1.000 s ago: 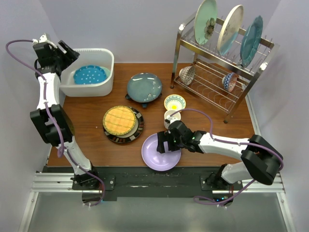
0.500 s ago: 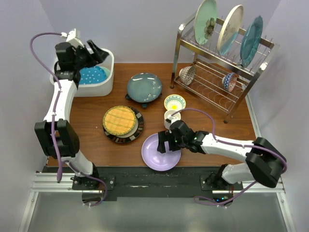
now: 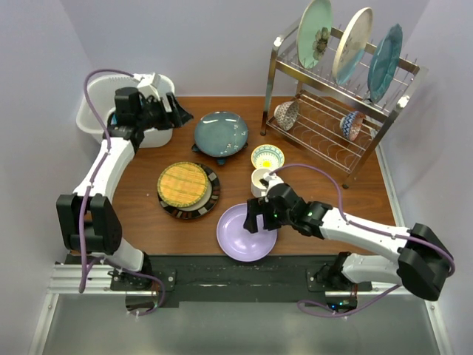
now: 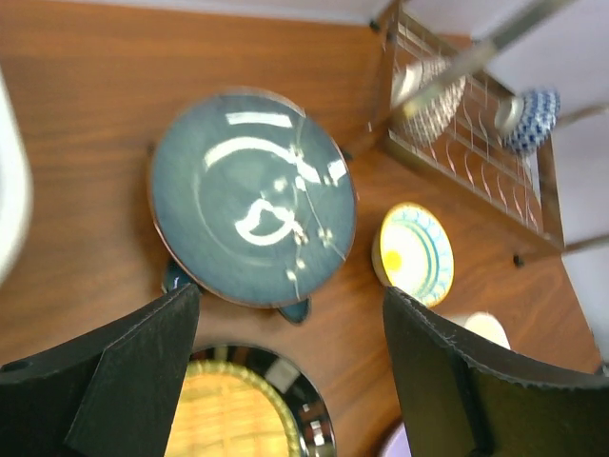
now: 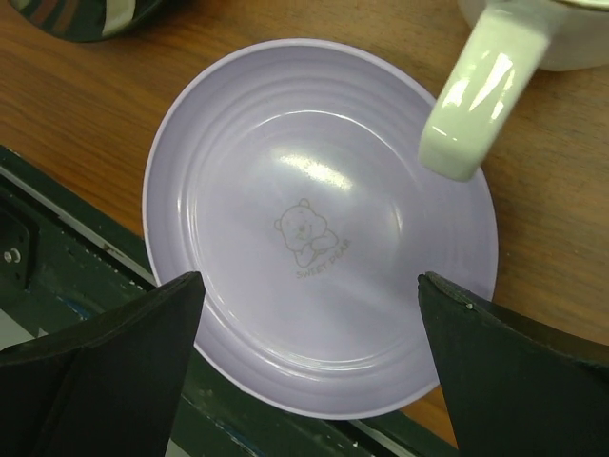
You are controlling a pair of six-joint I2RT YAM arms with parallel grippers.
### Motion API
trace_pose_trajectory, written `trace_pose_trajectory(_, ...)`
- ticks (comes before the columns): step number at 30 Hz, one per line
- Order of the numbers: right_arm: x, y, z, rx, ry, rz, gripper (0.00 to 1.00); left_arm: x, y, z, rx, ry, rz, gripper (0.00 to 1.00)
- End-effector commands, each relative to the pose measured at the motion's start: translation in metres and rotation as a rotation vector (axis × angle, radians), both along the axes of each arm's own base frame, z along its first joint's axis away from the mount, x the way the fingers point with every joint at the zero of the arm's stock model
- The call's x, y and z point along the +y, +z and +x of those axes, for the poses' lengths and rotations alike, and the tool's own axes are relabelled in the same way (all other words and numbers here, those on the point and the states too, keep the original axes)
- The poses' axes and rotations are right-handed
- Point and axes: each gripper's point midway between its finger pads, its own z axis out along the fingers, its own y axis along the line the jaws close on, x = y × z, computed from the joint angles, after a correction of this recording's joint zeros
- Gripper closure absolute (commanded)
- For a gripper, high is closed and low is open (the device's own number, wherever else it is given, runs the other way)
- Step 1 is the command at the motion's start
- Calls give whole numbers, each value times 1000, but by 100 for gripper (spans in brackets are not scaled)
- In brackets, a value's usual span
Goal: Place the plates into the plastic bin on the countertop
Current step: Pick up the plate at the center of the board.
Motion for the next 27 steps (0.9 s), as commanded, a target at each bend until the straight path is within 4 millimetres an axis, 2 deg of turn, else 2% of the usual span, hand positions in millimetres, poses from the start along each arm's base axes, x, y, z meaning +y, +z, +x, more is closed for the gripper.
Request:
trace_pose_trajectory(1, -15, 20, 11, -75, -68, -26, 1, -21, -17, -42, 30, -67, 14, 18)
trace_pose_trajectory(3, -24, 18, 9, -74, -78, -57, 1, -30, -24, -53, 34, -88, 15, 18)
trace_pose_trajectory(4, -27, 19, 10, -84, -92, -64, 1, -37, -40, -64, 77, -109, 20, 18)
trace_pose_trajectory(6, -33, 15, 9, -80, -101, -93, 1, -44, -50, -74, 105, -126, 28, 17)
trace_pose_trajectory(8, -37, 11, 8, -72, -110, -109, 1, -53, -70, -89, 150, -142, 40, 16)
trace_pose_trajectory(9, -38, 9, 7, -67, -111, -113, 1, -56, -73, -95, 150, -148, 39, 14)
trace_pose_trajectory(10, -39, 7, 6, -62, -114, -116, 1, -59, -86, -104, 178, -157, 34, 13)
trace_pose_trajectory(12, -41, 3, 5, -56, -118, -118, 1, -65, -95, -116, 195, -177, 13, 13)
trace_pose_trajectory(13, -42, 2, 4, -53, -122, -123, 1, -66, -107, -125, 229, -183, 13, 13)
trace_pose_trajectory(16, -46, -1, 4, -53, -131, -137, 1, -69, -122, -141, 267, -193, 20, 13)
trace_pose_trajectory(27, -51, -13, 2, -36, -143, -167, 1, -87, -147, -187, 372, -258, 26, 16)
